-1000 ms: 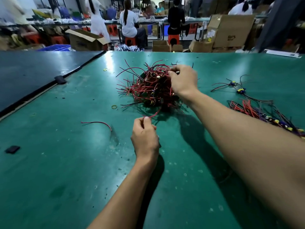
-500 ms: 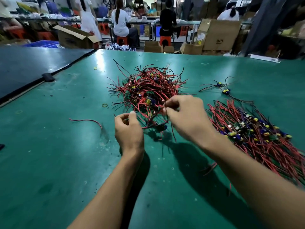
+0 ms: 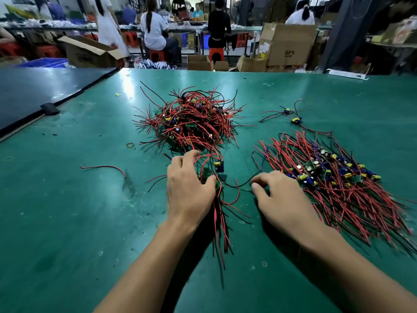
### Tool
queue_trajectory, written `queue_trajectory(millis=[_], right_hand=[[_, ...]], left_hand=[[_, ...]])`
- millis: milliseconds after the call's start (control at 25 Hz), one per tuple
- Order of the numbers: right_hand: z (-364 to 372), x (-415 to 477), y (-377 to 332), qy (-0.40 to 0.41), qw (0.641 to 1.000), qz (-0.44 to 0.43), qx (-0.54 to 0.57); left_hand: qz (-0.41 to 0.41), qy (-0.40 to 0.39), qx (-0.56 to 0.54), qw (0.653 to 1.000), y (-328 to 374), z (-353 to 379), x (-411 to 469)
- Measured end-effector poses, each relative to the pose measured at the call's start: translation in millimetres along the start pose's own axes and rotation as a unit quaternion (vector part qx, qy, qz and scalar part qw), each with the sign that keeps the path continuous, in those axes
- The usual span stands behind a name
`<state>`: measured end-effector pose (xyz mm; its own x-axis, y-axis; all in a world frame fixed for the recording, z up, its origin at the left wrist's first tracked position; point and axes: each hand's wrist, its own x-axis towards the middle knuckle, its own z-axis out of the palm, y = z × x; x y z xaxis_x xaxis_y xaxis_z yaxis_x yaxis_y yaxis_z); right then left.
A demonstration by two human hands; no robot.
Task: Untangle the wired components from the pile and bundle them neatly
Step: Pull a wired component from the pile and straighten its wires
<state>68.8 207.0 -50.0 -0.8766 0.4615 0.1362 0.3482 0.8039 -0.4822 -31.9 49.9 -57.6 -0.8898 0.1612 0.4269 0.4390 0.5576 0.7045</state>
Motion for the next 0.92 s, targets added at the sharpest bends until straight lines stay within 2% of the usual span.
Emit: queue_trajectory(millis=[80,120,240,280,400,440,520,600,640,760,800,880,920], right_hand=[[-7,2,10,0.006,0.999,0.026,-0.037],[-10,2,12,0.014,0.998,0.037,-0.046],[-11,3,7,0.034,0.994,0.03,-0.097],[-7,3,3,0.05,0.996,0.006,-0.074],[-5,18,-12,0.102,0.986,-0.036,0.13],[-5,28,-15,0.087,0.98,-0.033,0.176],[-7,45,-24,-0.026,0.971,-0.031,0.235],[-3,55,-35,-0.133,0.958,-0.046,0.249],[2,58,-38,-0.14,0.961,-0.063,0.231],[10,63,-40,-0.076,0.978,-0.115,0.154],[10,63,-40,-0.044,0.978,-0.125,0.159],[3,61,-39,0.025,0.95,-0.088,0.3],[-5,60,-37,0.043,0.911,-0.045,0.409]], left_hand=[[0.05,0.039,0.045,0.997,4,0,-2],[0.056,0.028,0.053,0.997,5,-1,-3],[0.036,-0.079,0.1,0.991,5,1,-2],[0.041,-0.108,0.129,0.985,4,2,-1],[0.066,-0.152,0.16,0.973,3,0,6],[0.068,-0.16,0.154,0.973,2,-1,8],[0.071,-0.164,0.139,0.974,-1,-2,8],[0.085,-0.16,0.142,0.973,-4,0,6],[0.09,-0.157,0.147,0.972,-6,1,6],[0.1,-0.145,0.172,0.969,-10,2,9],[0.097,-0.136,0.171,0.971,-10,2,10],[0.084,-0.102,0.125,0.983,-6,0,9],[0.081,-0.071,0.074,0.991,-3,-2,8]])
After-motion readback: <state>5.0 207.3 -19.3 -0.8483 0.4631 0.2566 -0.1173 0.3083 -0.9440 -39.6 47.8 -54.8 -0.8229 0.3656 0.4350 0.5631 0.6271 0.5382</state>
